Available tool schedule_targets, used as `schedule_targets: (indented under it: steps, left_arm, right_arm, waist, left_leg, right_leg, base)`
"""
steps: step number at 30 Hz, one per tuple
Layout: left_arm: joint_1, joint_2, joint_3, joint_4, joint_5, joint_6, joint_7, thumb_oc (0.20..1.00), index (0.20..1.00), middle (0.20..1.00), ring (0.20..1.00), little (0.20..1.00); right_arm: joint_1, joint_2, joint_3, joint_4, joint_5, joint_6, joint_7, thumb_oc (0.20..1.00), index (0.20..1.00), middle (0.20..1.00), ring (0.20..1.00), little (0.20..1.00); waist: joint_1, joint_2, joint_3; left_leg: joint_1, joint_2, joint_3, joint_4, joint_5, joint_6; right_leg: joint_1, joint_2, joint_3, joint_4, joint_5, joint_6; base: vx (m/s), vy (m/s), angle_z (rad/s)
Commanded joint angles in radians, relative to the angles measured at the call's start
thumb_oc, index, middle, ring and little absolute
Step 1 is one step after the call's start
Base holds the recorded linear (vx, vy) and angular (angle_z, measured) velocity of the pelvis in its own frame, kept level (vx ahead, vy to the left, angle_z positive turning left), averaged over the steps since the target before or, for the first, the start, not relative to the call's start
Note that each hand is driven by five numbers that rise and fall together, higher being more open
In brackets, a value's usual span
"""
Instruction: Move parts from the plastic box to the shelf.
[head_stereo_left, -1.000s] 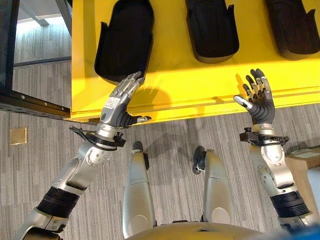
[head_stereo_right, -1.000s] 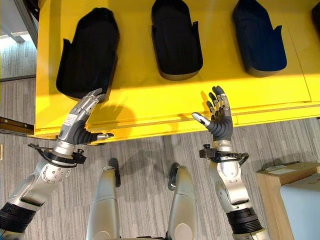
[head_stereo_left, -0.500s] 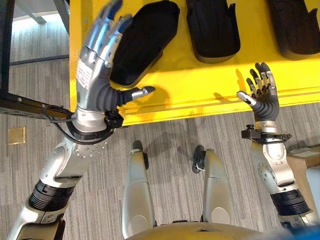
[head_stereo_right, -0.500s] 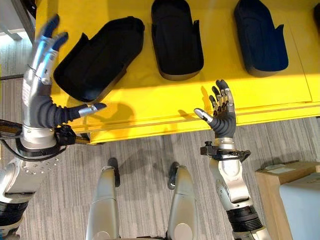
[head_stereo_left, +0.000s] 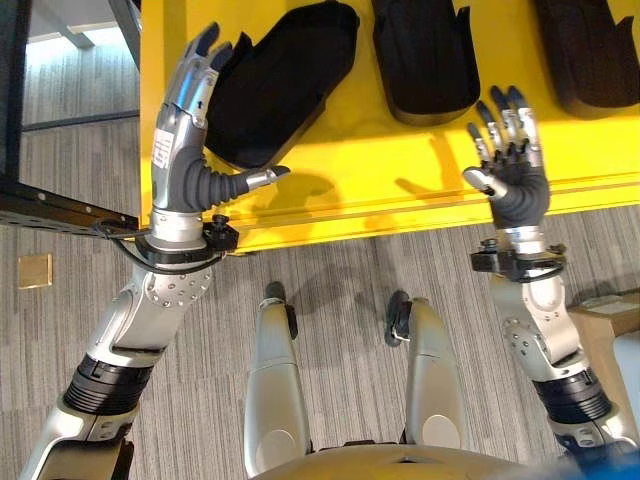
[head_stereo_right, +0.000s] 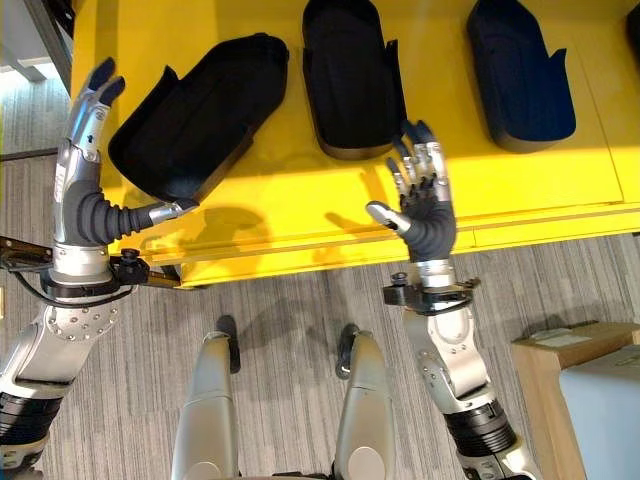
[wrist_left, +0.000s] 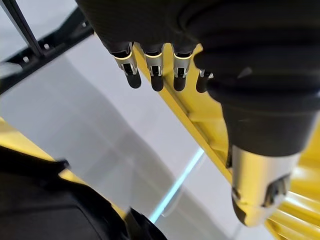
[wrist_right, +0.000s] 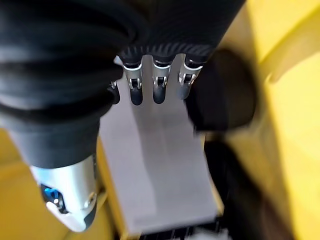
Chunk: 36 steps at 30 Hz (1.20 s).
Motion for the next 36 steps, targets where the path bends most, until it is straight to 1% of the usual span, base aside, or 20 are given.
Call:
schedule_targets:
  steps: [1,4,7,10,21,36]
  left_arm:
    - [-0.050,-0.021,-0.003,0.017,-0.055,-0.009,0.012,1.000,1.000,1.000,1.000,1.000]
    - [-0.079,-0.029,-0.014,0.077,-0.081,0.013,0.009,1.000,1.000,1.000,1.000,1.000]
    - [-0.087,-0.036,-0.022,0.104,-0.091,0.024,0.010,1.000,1.000,1.000,1.000,1.000]
    - [-0.097,-0.044,-0.038,0.112,-0.108,0.026,0.005,1.000,1.000,1.000,1.000,1.000]
    - [-0.110,-0.053,-0.048,0.115,-0.127,0.027,0.017,1.000,1.000,1.000,1.000,1.000]
    - [-0.097,-0.060,-0.051,0.088,-0.162,0.019,0.027,1.000,1.000,1.000,1.000,1.000]
  right_arm:
    - [-0.060,0.001,-0.002,0.003,0.120,-0.017,0.052,1.000,1.000,1.000,1.000,1.000]
    - [-0.132,0.026,0.061,0.049,0.230,0.004,0.073,1.000,1.000,1.000,1.000,1.000]
    - [-0.183,0.035,0.085,0.098,0.265,0.016,0.063,1.000,1.000,1.000,1.000,1.000]
    - [-0.278,0.070,0.118,0.199,0.322,0.022,0.038,1.000,1.000,1.000,1.000,1.000]
    - [-0.357,0.113,0.115,0.325,0.320,0.021,-0.014,1.000,1.000,1.000,1.000,1.000]
    - [-0.464,0.182,0.125,0.533,0.336,0.044,-0.077,1.000,1.000,1.000,1.000,1.000]
  waist:
    - [0.003,0.001,-0.039]
    - [0.012,-0.002,-0.039]
    - [0.019,-0.006,-0.035]
    - [0.037,-0.011,-0.027]
    - [0.056,-0.012,-0.019]
    - [0.080,-0.007,-0.018]
  left_leg:
    - [0.016,0.008,0.037,-0.003,-0.033,0.053]
    - [0.028,0.006,0.038,-0.006,-0.034,0.054]
    - [0.036,0.005,0.040,-0.007,-0.036,0.054]
    - [0.041,0.000,0.040,-0.010,-0.035,0.057]
    - [0.039,-0.010,0.038,-0.012,-0.035,0.062]
    - [0.034,-0.019,0.031,-0.011,-0.037,0.068]
  right_leg:
    - [0.064,0.011,0.022,-0.108,0.068,0.007]
    - [0.076,0.009,0.022,-0.109,0.067,0.006]
    - [0.088,0.008,0.020,-0.113,0.064,0.006]
    - [0.099,0.002,0.015,-0.120,0.066,0.006]
    - [0.107,-0.006,0.011,-0.122,0.063,0.005]
    - [0.114,-0.012,0.005,-0.120,0.059,0.005]
  base:
    - [0.00,0.000,0.00]
    - [0.01,0.006,0.01]
    - [0.04,0.008,0.01]
    - [0.03,-0.004,0.01]
    - [0.00,0.000,0.01]
    - [0.00,0.001,0.00]
